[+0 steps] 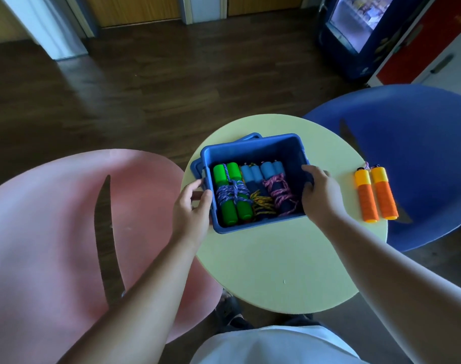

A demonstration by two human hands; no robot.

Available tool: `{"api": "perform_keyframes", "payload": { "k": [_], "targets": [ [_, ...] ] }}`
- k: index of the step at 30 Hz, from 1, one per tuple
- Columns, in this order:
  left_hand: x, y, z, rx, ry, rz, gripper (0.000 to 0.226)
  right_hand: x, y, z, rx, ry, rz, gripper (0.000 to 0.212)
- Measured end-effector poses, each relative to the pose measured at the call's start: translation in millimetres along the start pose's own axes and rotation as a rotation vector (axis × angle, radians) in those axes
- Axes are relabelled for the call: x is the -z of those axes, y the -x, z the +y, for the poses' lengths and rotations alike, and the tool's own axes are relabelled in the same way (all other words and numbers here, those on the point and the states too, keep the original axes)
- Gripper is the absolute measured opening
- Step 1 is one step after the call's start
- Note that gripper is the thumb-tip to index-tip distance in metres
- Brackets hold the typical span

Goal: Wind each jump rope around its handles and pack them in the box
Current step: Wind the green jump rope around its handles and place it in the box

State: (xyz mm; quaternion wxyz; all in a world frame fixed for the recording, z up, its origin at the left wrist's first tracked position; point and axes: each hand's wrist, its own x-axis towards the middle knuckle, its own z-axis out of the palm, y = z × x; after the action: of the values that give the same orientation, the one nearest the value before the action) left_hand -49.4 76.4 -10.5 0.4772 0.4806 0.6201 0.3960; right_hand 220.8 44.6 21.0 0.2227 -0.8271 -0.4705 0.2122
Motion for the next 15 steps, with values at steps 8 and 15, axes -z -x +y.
{"api": "perform_keyframes", "payload": {
  "k": [8, 15],
  "targets": [
    [7.6, 4.1, 0.1, 0.041, 0.096, 0.050, 0.025, 1.9, -20.7, -13.9, 0.035, -0.050, -0.026, 0.056],
    [-4.9, 15.1, 1.6, 0.058, 0.015, 0.141, 0.027, 6.1, -40.6, -2.5, 0.097, -0.036, -0.137, 0.049]
  ]
}}
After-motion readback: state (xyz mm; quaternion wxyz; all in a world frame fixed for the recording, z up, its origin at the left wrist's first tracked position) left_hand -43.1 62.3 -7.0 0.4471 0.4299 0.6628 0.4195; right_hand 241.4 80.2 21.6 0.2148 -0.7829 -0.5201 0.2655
